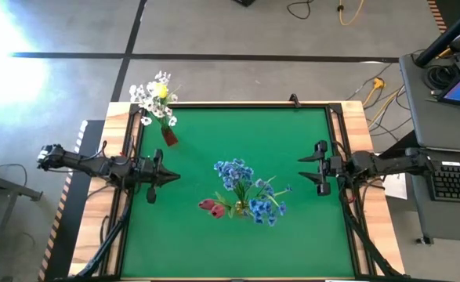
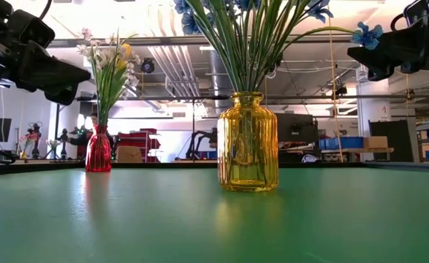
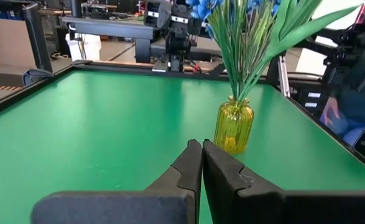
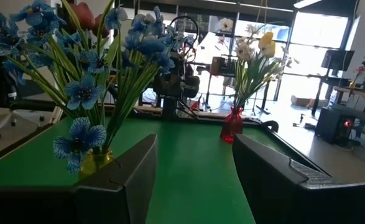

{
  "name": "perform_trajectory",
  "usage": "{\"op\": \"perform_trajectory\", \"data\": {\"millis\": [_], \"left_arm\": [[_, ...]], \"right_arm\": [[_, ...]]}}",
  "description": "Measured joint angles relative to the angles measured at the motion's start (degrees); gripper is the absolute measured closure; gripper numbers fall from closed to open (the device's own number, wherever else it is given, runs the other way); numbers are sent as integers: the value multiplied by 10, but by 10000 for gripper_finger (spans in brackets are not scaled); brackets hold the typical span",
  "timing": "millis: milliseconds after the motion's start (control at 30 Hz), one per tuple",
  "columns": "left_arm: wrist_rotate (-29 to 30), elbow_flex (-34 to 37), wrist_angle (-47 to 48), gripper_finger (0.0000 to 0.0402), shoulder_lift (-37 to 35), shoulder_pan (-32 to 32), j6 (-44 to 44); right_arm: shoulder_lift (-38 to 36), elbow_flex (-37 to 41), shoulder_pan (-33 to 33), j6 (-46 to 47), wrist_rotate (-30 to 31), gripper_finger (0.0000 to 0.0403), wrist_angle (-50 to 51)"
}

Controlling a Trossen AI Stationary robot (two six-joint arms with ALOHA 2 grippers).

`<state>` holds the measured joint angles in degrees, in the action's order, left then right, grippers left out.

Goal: Sort flowers into vase by color
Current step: Return to Home Position

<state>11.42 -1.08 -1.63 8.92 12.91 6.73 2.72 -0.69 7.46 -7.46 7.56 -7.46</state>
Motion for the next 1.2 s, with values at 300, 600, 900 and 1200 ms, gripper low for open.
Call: {"op": "perform_trajectory", "data": {"millis": [300,600,900,1200], "left_arm": [[0,0,0,401,14,0,0],[0,0,0,402,23,0,0],[0,0,0,402,27,0,0],[0,0,0,402,27,0,0]], "right_arm": [[0,0,0,0,0,202,0],[0,0,0,0,0,202,0],[0,0,0,0,0,202,0],[0,0,0,0,0,202,0]]}}
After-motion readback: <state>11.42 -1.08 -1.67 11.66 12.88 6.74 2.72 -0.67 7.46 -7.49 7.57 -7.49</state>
